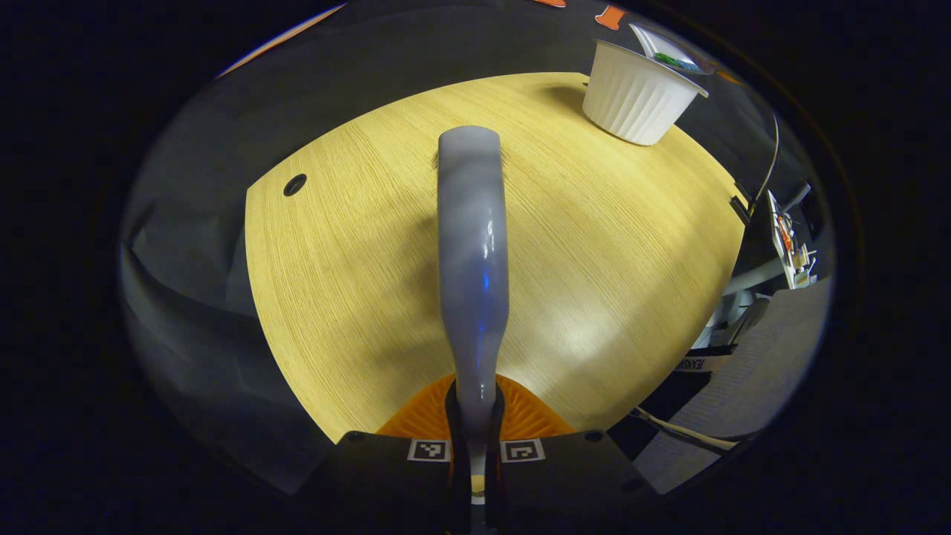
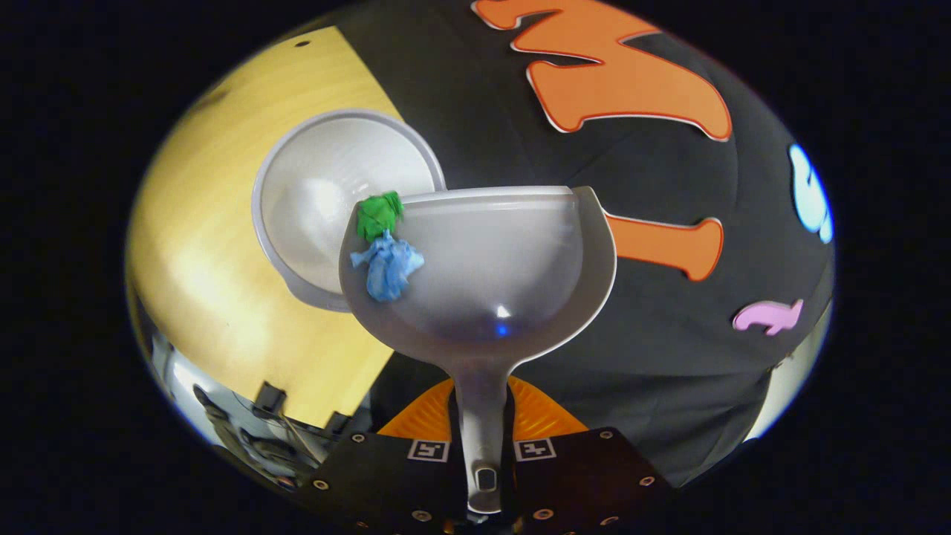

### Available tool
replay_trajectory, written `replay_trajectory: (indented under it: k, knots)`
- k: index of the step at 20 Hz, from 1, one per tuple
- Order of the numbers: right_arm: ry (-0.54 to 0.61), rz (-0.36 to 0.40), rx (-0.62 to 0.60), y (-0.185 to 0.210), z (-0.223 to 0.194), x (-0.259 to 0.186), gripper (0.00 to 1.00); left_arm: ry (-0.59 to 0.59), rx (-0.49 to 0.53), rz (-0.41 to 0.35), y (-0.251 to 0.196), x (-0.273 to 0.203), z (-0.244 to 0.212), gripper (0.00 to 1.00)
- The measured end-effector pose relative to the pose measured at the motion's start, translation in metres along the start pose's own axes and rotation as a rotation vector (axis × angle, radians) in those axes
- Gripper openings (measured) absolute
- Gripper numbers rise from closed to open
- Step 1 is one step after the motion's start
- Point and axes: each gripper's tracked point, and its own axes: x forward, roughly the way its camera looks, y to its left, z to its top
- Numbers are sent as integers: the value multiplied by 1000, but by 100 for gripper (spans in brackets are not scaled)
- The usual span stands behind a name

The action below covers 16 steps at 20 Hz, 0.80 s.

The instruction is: Pick up the small broom and dustpan from the desktop, sweep the trash into the dustpan with the broom, and then empty the trash into the garbage bin.

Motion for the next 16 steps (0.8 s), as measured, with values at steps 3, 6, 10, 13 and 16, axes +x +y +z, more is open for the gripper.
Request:
replay_trajectory:
  k: [3, 6, 10, 13, 16]
  knots:
    - [-4, -30, -76, -3, 2, 1, 17, 4, 3, 6, 3, 3, -5, 11]
    - [2, -77, -117, -8, 2, 1, 17, 0, 5, 7, 3, 0, -5, 10]
    - [3, -35, -8, -6, 0, 2, 17, -7, -20, -13, 3, -5, -4, 11]
    - [-15, -11, 102, -1, -10, 2, 17, -17, -19, -2, 8, -8, -2, 11]
    - [-36, 29, 216, 0, -9, -6, 17, -30, -15, 10, 7, -13, 1, 10]
